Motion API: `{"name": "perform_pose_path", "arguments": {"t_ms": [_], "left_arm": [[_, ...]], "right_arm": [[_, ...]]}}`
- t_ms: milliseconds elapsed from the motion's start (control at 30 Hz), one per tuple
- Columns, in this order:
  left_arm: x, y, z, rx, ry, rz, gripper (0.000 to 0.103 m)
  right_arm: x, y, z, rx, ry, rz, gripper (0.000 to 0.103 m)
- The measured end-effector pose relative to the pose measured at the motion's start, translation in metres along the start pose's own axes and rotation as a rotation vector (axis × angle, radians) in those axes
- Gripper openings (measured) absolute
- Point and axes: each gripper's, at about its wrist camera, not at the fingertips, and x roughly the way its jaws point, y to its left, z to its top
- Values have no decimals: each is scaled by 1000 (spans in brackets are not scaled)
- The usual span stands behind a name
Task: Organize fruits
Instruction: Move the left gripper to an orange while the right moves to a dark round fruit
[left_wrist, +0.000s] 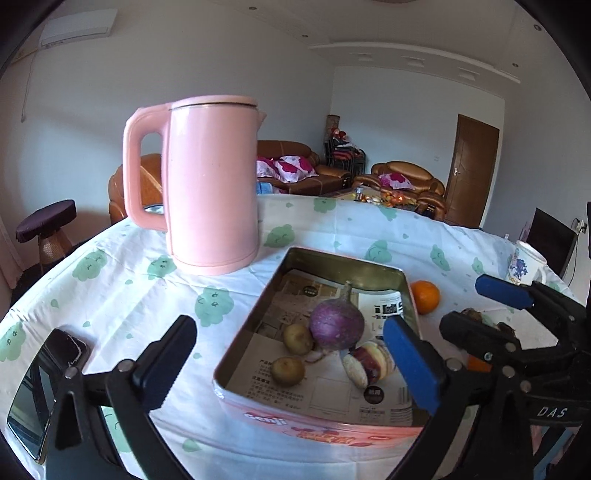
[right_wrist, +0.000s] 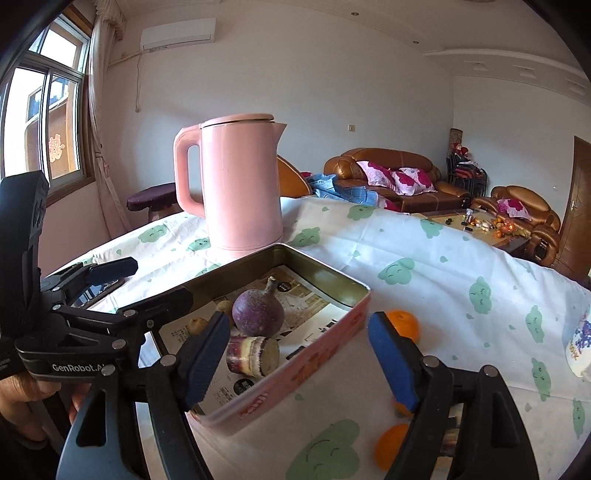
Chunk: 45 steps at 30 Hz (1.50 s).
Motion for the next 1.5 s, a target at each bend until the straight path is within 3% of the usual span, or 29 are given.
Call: {"name": "perform_pose_path", "arguments": {"t_ms": [200, 500, 833, 1100, 1233, 1333, 1500], "left_arm": [[-6, -47, 7, 89, -25, -53, 103], [14, -133, -7, 268, 37, -155, 102], [41, -180, -26, 351, 195, -260, 85], [57, -186, -35, 368, 299, -285, 67], [64, -192, -40, 388, 353, -310, 66], [64, -191, -40, 382, 362, -336, 41], [56, -186, -37, 362, 332, -361, 41]], "right_arm": [[-37, -46, -14, 34, -14, -153, 78], [-63, -110, -42, 172, -11, -350, 79], [-61, -123, -57, 227, 1, -365, 79], [-61, -130, -59, 265, -4, -342, 81], [-57, -133, -60, 280, 19, -342, 83], [-54, -136, -61, 294, 37, -341, 83], [-59, -151, -66, 374, 28, -335, 83]]}}
